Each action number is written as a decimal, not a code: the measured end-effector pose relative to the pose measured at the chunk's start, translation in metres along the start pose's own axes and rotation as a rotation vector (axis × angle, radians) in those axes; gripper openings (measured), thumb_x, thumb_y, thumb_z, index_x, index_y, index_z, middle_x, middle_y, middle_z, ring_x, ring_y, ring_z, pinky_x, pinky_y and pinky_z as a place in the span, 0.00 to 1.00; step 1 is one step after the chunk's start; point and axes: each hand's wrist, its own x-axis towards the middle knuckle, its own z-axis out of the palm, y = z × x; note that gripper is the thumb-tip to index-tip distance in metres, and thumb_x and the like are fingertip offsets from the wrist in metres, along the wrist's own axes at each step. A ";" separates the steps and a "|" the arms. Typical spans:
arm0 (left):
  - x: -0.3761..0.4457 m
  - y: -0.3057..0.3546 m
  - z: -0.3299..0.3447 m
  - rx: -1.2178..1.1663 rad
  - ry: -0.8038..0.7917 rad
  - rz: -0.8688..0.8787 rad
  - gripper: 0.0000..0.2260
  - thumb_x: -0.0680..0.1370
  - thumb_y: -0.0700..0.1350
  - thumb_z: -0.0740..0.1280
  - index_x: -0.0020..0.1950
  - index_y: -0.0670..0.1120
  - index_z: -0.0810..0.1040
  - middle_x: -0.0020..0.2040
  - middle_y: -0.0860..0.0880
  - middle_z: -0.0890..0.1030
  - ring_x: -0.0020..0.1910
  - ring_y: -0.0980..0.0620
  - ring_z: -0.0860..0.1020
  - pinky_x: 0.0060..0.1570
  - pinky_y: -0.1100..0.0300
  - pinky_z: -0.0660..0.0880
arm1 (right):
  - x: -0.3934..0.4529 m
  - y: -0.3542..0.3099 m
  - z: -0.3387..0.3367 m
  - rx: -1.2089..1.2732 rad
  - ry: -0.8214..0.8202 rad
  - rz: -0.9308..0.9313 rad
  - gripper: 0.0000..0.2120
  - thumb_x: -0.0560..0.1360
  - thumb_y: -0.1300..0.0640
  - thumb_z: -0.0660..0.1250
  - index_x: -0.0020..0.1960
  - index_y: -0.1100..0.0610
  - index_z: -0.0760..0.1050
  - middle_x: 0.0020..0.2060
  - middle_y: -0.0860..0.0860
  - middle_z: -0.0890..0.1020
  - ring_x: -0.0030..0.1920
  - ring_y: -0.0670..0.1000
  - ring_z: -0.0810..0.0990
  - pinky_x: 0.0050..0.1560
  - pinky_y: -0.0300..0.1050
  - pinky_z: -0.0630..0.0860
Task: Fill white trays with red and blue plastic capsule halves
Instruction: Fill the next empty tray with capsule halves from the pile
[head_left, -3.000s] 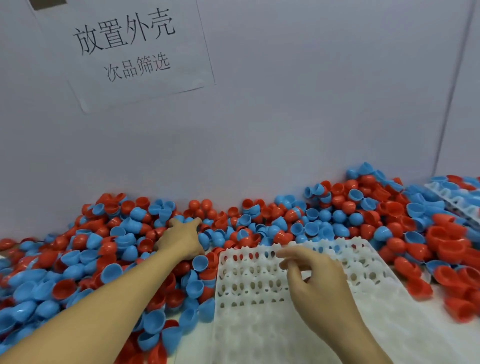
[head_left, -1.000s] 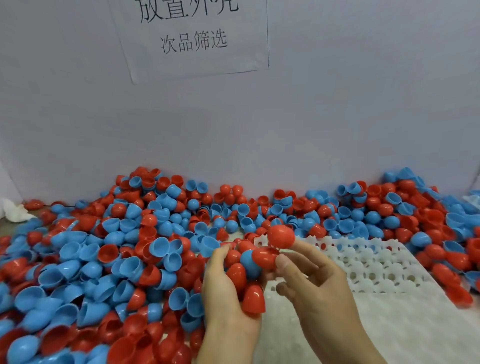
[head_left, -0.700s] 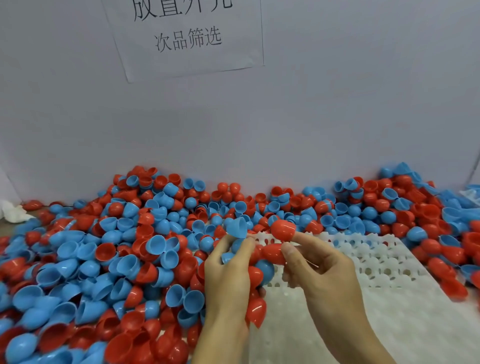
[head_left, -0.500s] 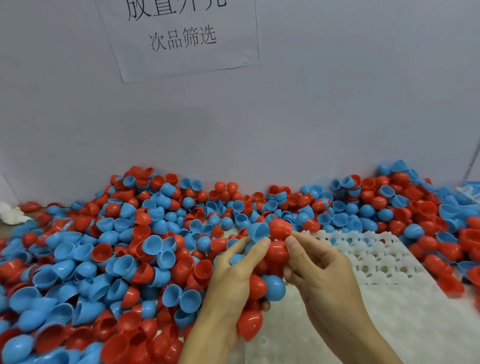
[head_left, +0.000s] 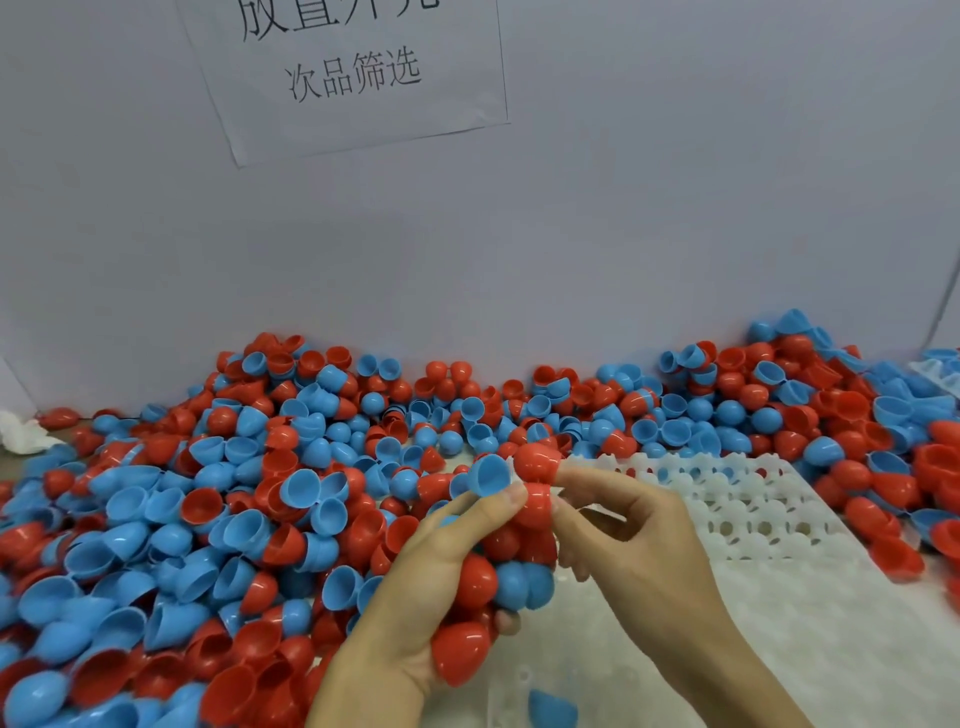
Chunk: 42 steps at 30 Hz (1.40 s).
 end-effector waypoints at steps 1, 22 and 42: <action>-0.001 0.001 0.001 -0.019 0.013 0.006 0.22 0.62 0.58 0.81 0.50 0.48 0.86 0.43 0.42 0.83 0.30 0.51 0.78 0.23 0.62 0.71 | 0.001 0.001 0.000 -0.006 0.039 0.006 0.06 0.73 0.59 0.74 0.47 0.51 0.87 0.32 0.51 0.81 0.28 0.44 0.75 0.31 0.34 0.73; -0.005 0.023 -0.016 -0.496 0.312 0.250 0.14 0.67 0.59 0.74 0.39 0.50 0.88 0.38 0.46 0.82 0.27 0.55 0.73 0.21 0.64 0.71 | 0.061 0.006 0.007 -0.991 -0.040 0.029 0.06 0.79 0.59 0.68 0.52 0.54 0.84 0.41 0.47 0.86 0.32 0.45 0.82 0.33 0.33 0.78; 0.004 0.019 -0.015 -0.461 0.285 0.227 0.19 0.67 0.58 0.73 0.48 0.45 0.87 0.41 0.43 0.81 0.25 0.54 0.74 0.19 0.64 0.70 | 0.046 -0.005 -0.016 -0.858 0.003 0.010 0.06 0.79 0.59 0.68 0.45 0.52 0.81 0.35 0.44 0.82 0.35 0.39 0.79 0.32 0.29 0.73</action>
